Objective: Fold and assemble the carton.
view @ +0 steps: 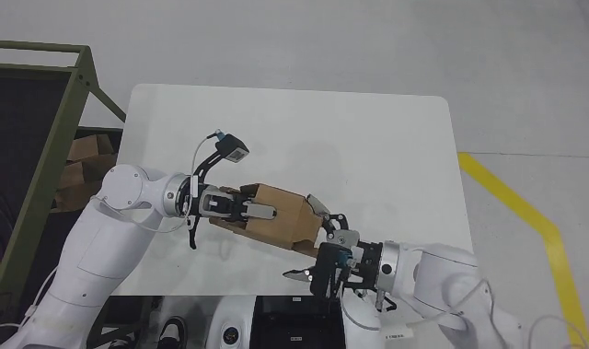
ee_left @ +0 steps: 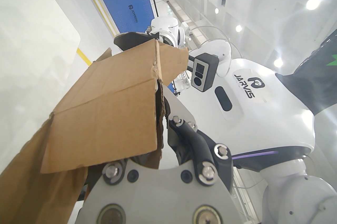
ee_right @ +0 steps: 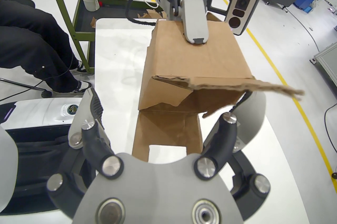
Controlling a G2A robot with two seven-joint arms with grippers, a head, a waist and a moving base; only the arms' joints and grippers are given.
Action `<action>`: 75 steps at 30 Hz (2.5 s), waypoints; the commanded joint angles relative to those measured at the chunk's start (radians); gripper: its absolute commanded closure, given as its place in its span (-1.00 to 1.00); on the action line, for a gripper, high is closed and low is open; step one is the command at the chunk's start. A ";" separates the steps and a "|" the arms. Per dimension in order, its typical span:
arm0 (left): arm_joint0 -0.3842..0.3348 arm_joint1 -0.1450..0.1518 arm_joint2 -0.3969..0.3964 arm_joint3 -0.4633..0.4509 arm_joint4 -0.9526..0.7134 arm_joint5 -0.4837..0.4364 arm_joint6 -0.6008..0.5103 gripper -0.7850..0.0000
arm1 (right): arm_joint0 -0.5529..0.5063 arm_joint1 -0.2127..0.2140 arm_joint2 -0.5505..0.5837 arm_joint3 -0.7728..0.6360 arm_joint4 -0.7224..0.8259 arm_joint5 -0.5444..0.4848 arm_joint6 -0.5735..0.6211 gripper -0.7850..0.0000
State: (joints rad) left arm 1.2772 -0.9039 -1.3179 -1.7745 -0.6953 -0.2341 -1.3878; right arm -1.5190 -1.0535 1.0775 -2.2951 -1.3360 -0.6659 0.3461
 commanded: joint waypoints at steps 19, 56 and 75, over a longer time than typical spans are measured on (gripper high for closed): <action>0.001 -0.003 0.001 0.008 0.006 0.011 0.012 1.00 | -0.038 0.010 -0.025 -0.055 -0.162 -0.002 -0.087 -1.00; -0.011 -0.010 0.007 0.016 -0.050 0.031 -0.042 1.00 | -0.068 -0.014 -0.073 -0.055 -0.239 0.329 0.031 -1.00; -0.013 -0.011 0.008 0.014 -0.047 0.058 -0.058 1.00 | -0.080 -0.018 -0.049 -0.055 -0.233 0.338 0.003 -1.00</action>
State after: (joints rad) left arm 1.2641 -0.9151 -1.3103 -1.7605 -0.7436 -0.1772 -1.4480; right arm -1.5981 -1.0715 1.0282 -2.3500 -1.5677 -0.3275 0.3522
